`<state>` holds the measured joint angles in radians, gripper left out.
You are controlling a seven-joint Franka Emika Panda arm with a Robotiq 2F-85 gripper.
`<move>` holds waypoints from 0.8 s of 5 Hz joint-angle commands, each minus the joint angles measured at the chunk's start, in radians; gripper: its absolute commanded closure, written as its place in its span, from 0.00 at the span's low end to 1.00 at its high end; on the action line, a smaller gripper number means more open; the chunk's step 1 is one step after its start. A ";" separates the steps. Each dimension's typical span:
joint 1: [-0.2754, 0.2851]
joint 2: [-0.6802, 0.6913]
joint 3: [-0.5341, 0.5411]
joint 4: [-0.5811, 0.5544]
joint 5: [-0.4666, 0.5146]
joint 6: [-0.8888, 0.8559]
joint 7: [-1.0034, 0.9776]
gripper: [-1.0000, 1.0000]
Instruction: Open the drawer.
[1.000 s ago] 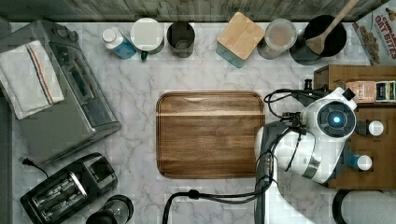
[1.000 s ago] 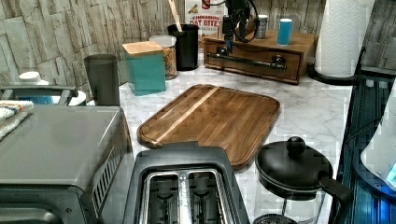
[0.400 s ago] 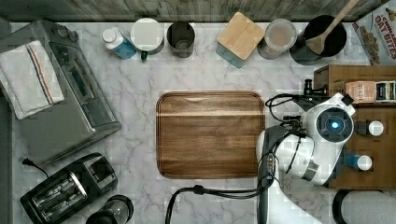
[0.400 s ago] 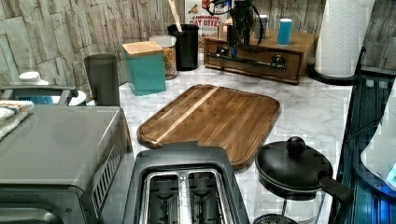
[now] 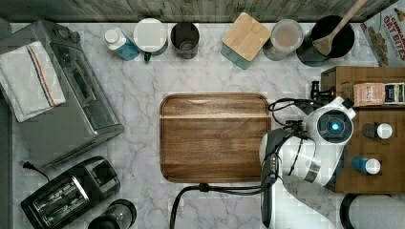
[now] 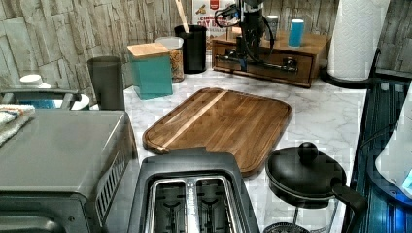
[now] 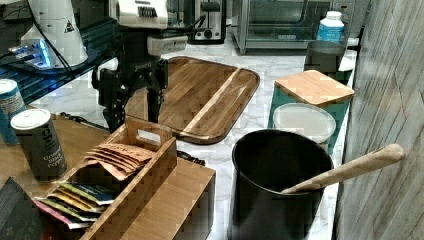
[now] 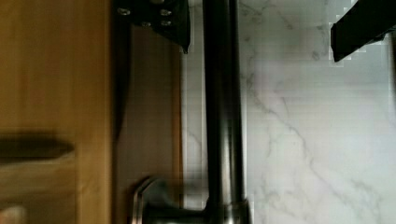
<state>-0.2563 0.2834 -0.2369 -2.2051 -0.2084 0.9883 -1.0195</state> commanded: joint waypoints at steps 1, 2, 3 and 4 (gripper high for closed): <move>-0.069 0.051 0.007 0.000 0.055 0.097 -0.096 0.00; -0.101 0.084 0.038 0.023 0.091 0.100 -0.150 0.00; -0.102 0.090 0.046 0.028 0.100 0.096 -0.155 0.00; -0.075 0.061 0.039 0.024 0.079 0.049 -0.115 0.00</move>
<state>-0.3130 0.3870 -0.2068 -2.2148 -0.1326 1.0791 -1.0928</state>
